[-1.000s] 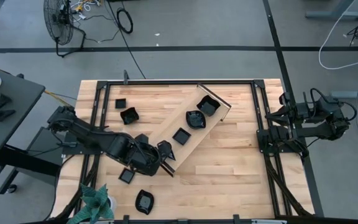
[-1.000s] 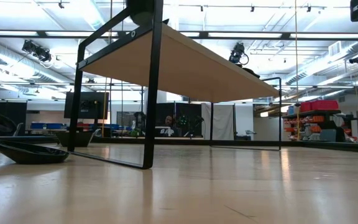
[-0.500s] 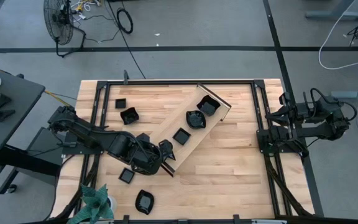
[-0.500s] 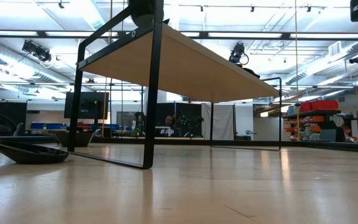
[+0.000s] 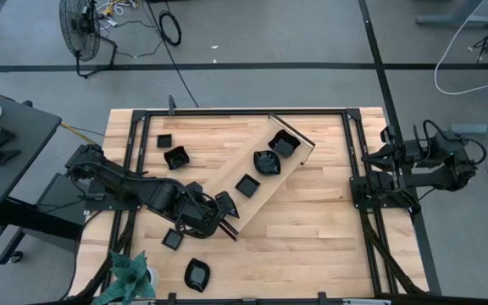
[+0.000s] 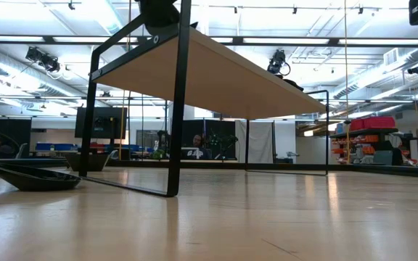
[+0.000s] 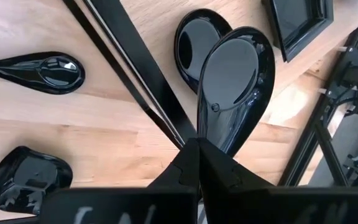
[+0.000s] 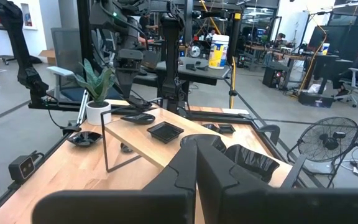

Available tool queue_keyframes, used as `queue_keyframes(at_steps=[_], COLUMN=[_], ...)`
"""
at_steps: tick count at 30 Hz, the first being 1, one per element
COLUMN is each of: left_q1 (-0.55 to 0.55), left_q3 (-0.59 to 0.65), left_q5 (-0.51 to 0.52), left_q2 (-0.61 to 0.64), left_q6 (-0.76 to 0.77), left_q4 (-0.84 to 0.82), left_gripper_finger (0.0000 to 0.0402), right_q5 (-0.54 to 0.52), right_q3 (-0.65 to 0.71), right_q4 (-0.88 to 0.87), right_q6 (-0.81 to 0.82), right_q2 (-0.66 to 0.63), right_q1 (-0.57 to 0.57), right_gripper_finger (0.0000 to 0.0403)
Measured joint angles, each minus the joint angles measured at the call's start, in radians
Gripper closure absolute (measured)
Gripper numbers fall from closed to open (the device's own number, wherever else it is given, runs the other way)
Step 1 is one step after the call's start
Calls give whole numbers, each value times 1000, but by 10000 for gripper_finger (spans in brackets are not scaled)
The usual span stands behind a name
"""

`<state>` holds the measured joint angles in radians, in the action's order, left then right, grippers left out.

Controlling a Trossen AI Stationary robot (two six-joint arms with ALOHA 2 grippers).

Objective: Pick & Place Mini shaped plates
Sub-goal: Stack the black teardrop shaped plate on top of the black teardrop shaped plate on the shelf

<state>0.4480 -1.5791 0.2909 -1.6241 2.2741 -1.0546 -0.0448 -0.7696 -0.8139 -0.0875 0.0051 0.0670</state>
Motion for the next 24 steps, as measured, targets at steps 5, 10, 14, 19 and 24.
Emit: queue_keyframes(at_steps=[5,10,14,19,24], left_q1=[0,-6,-23,-46,-66], left_q3=[0,0,0,0,0], left_q5=[18,28,41,73,87], left_q2=[0,1,20,46,60], left_q6=[1,12,14,11,8], left_q4=[-22,-80,-138,-190,-257], left_gripper_finger=[398,399,397,399,397], right_q5=[0,0,0,0,0], right_q3=[0,0,0,0,0], right_q4=[0,0,0,0,1], right_q6=[0,0,0,0,0], right_q2=[0,0,0,0,0], right_q1=[0,0,0,0,0], right_gripper_finger=[392,392,392,392,392])
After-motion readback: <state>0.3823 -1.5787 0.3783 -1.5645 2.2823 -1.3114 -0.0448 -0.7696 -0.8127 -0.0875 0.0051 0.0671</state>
